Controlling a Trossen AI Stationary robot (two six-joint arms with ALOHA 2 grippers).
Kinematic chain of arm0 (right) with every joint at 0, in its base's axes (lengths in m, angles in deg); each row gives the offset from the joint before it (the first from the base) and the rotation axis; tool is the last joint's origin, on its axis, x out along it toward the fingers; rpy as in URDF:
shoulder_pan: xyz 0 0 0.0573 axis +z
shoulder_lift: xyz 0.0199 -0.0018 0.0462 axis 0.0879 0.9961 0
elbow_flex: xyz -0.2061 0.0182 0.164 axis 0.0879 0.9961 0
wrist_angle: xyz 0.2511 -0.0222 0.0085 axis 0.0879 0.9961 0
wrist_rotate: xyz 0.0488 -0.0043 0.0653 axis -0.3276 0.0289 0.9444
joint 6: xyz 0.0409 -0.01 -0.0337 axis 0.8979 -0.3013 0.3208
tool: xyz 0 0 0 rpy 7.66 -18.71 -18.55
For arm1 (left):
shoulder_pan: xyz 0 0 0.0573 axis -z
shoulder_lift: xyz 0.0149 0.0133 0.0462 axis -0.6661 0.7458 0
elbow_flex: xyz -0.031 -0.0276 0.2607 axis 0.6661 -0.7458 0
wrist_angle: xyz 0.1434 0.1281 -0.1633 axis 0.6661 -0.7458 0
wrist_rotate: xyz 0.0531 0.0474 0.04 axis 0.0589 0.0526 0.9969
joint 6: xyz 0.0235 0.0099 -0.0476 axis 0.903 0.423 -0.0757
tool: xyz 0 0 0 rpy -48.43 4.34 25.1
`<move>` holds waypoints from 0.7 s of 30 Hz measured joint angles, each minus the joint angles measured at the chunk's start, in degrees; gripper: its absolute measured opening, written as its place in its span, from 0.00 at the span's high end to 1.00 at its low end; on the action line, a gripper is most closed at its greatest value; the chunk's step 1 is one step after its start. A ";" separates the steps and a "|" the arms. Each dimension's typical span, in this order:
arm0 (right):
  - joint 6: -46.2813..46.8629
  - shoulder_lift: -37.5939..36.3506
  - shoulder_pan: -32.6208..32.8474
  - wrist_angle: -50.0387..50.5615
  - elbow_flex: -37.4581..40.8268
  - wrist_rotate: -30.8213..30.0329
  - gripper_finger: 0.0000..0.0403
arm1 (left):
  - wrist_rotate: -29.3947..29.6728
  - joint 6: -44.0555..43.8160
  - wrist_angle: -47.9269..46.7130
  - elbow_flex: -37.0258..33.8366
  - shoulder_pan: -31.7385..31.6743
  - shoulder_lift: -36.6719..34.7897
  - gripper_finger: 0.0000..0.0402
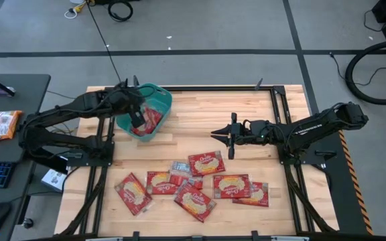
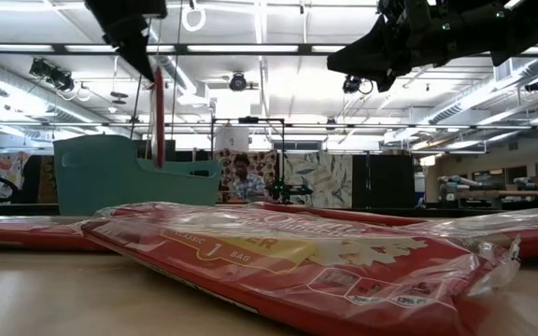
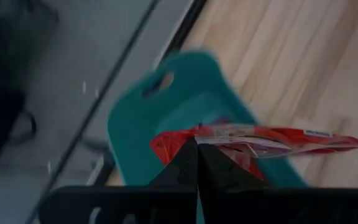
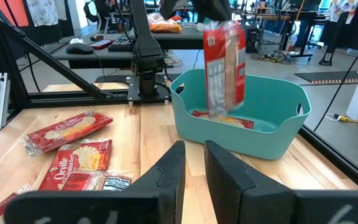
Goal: Sort popcorn bags into baskets
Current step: Put the red popcorn bag into the green bin
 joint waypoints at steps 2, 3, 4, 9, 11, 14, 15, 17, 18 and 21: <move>0.00 0.00 -0.01 0.00 0.00 0.00 0.84 | -0.03 -2.79 -4.81 0.00 -0.64 0.07 1.00; 0.00 0.00 -0.01 0.00 0.00 0.00 0.84 | -0.01 -4.15 -6.91 0.00 -0.88 0.07 1.00; 0.01 0.00 -0.01 0.00 0.00 0.00 0.84 | -0.02 -5.50 -8.96 0.01 -1.03 0.13 1.00; -0.01 0.00 0.00 -0.50 0.00 0.00 0.84 | -1.44 -9.83 -15.40 0.00 -1.02 0.31 1.00; -0.05 0.00 -0.01 -0.89 0.00 0.00 0.84 | -3.97 -10.02 -15.87 0.00 -1.02 0.31 1.00; -0.09 0.00 -0.01 -1.05 0.00 0.00 0.84 | -8.07 -10.09 -17.07 0.00 -1.02 0.43 1.00; -0.11 0.00 0.01 -1.05 0.00 0.00 0.84 | -8.62 -10.50 -17.61 0.00 -0.99 0.79 1.00; -0.15 0.00 -0.01 -1.07 0.00 0.00 0.84 | -9.55 -11.69 -19.43 0.02 -1.11 1.80 1.00; -0.17 0.00 -0.01 -1.13 0.00 0.00 0.84 | -9.90 -12.24 -20.97 0.02 -1.32 2.32 1.00; -0.32 0.00 -0.01 -1.19 0.00 0.00 0.84 | -10.69 -13.05 -23.54 0.00 -1.39 4.08 1.00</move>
